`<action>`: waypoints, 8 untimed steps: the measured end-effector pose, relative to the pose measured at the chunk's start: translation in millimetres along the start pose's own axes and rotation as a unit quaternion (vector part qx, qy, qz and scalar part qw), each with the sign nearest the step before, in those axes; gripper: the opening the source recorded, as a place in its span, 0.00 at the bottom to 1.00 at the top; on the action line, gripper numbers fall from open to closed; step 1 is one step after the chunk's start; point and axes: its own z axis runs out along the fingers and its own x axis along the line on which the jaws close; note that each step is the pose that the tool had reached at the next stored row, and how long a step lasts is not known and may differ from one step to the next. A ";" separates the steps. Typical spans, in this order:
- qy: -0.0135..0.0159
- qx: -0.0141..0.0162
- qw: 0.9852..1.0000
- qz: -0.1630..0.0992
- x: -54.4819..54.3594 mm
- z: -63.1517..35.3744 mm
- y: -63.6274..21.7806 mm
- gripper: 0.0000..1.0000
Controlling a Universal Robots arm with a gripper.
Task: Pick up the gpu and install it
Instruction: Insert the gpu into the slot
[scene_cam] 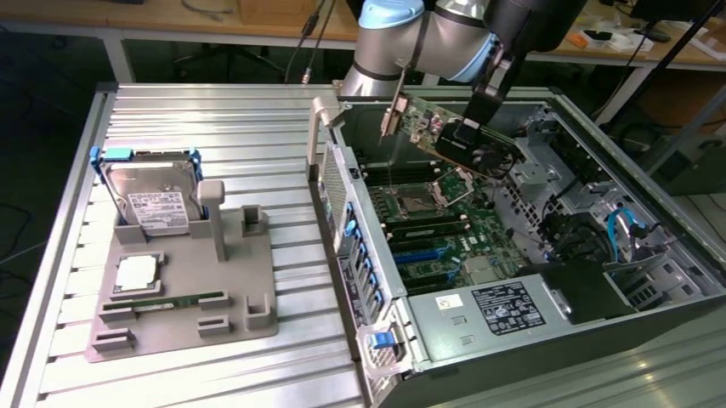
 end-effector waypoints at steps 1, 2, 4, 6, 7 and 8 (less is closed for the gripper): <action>0.000 0.000 1.000 -0.001 0.0 0.1 0.0 0.27; 0.000 0.000 1.000 -0.002 0.0 0.1 0.0 0.27; 0.000 0.000 1.000 -0.004 0.0 0.1 0.0 0.27; 0.000 0.000 1.000 -0.006 0.0 0.1 0.0 0.27; 0.000 0.000 1.000 -0.007 0.0 0.2 0.0 0.27; 0.000 0.000 1.000 -0.008 0.0 0.3 0.0 0.27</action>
